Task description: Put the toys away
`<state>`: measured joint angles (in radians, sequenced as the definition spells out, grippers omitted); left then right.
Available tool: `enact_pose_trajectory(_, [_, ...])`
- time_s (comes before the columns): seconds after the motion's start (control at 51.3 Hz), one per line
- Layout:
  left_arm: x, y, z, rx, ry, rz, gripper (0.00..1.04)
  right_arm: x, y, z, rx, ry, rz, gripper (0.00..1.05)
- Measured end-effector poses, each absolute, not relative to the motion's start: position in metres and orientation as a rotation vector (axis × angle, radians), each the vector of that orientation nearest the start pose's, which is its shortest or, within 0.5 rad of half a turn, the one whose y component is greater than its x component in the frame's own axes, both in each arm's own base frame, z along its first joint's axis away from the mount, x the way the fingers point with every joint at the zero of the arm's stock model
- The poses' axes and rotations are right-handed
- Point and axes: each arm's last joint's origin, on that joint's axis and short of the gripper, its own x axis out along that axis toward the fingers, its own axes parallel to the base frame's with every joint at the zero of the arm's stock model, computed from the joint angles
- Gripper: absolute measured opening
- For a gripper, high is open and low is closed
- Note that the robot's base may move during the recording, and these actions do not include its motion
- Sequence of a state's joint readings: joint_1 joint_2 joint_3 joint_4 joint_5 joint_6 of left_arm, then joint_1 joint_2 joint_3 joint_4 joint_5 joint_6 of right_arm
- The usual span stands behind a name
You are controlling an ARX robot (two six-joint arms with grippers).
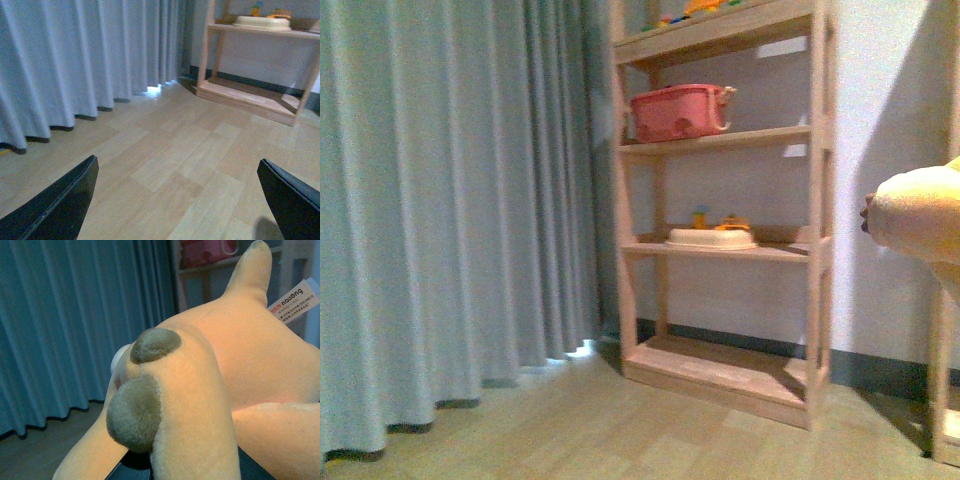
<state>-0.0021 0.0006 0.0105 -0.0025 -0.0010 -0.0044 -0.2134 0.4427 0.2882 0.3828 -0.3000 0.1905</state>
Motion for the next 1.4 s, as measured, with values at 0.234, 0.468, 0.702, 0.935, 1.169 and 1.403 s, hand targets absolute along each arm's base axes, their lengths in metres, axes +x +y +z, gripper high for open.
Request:
enact_pose_trajectory(0.234, [0.0971, -0.0002, 0.1668, -0.004, -0.007, -0.002, 0.99, 0.1248, -0.0184, 0.2597, 0.132, -0.212, 0.103, 0.17])
enact_pose_trajectory(0.468, [0.0971, -0.0002, 0.1668, -0.004, -0.007, -0.003, 0.99, 0.1247, -0.0184, 0.2597, 0.133, -0.212, 0.102, 0.17])
enact_pose_trajectory(0.702, [0.0971, -0.0003, 0.1668, -0.004, -0.007, -0.006, 0.99, 0.1243, -0.0187, 0.2600, 0.132, -0.216, 0.094, 0.17])
enact_pose_trajectory(0.935, [0.0971, -0.0002, 0.1668, -0.004, -0.007, -0.002, 0.99, 0.1241, -0.0181, 0.2601, 0.131, -0.215, 0.109, 0.17])
enact_pose_trajectory(1.169, [0.0971, -0.0002, 0.1668, -0.004, -0.007, -0.002, 0.99, 0.1240, -0.0181, 0.2602, 0.130, -0.216, 0.109, 0.17])
enact_pose_trajectory(1.403, [0.0971, -0.0002, 0.1668, -0.004, -0.007, -0.002, 0.99, 0.1241, -0.0181, 0.2602, 0.130, -0.215, 0.109, 0.17])
